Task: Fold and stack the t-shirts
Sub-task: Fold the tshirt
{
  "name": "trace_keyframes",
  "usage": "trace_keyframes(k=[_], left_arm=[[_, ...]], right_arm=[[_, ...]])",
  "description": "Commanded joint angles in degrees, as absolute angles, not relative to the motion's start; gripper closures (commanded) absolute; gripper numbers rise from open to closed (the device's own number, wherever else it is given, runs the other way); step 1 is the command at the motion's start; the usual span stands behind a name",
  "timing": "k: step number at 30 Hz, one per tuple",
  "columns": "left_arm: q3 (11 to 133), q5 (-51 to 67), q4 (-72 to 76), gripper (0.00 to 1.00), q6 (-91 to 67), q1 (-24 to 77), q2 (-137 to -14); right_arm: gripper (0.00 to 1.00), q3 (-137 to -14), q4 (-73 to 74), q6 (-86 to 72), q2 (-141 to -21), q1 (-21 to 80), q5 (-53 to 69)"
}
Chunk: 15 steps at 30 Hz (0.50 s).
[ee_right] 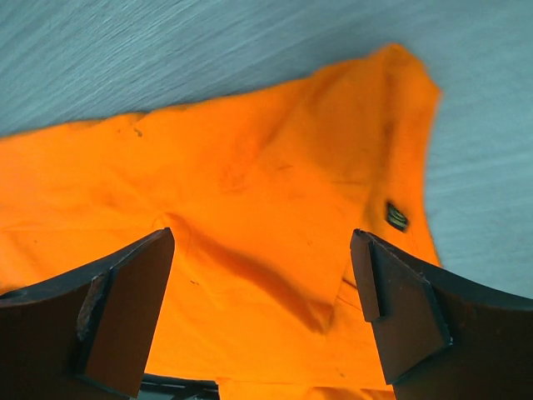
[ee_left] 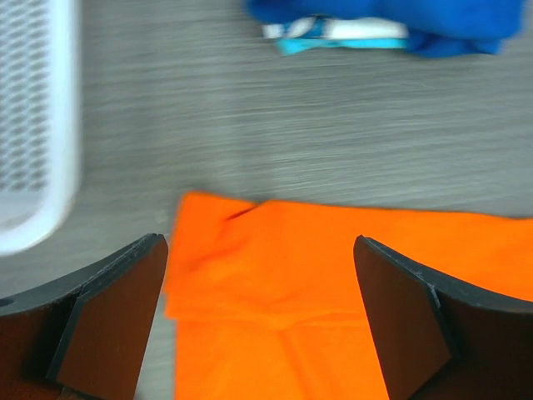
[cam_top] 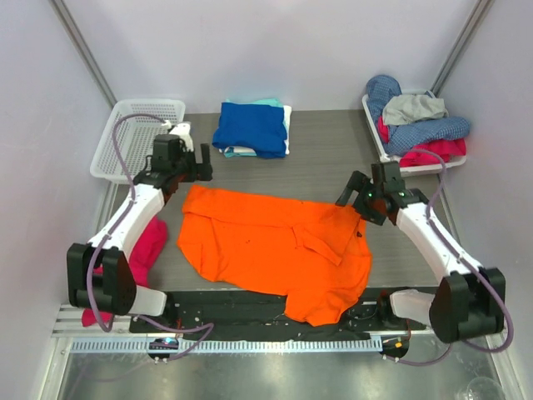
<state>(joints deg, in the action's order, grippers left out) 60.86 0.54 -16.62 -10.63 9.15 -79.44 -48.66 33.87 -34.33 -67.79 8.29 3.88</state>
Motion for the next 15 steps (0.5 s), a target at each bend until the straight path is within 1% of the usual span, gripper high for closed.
trace_keyframes(k=[1,2,4,9,11,15], left_arm=[[65.6,3.4,-14.2,0.0,-10.8,17.6,-84.8],[65.9,3.3,-14.2,0.0,-11.1,19.0,-85.5],[66.3,2.6,-14.2,0.0,-12.0,22.0,-87.3],[63.5,0.4,-15.7,0.0,-15.3,25.7,-88.4],[61.8,-3.5,-15.8,0.0,-17.4,27.2,-87.9],[58.5,-7.6,-16.2,0.0,-19.9,29.4,-87.5]], right_arm=[[0.04,-57.3,28.4,-30.8,-73.6,16.5,0.3],[0.04,-58.5,28.7,-30.2,-75.0,17.9,-2.6],[0.03,-61.2,30.0,-30.3,-78.7,20.5,-3.8],[0.03,-62.5,31.2,-30.2,-83.6,24.6,-8.1],[0.04,-62.6,32.2,-30.1,-84.7,25.6,-9.4],[0.04,-62.7,33.7,-30.3,-87.7,28.6,-14.9]])
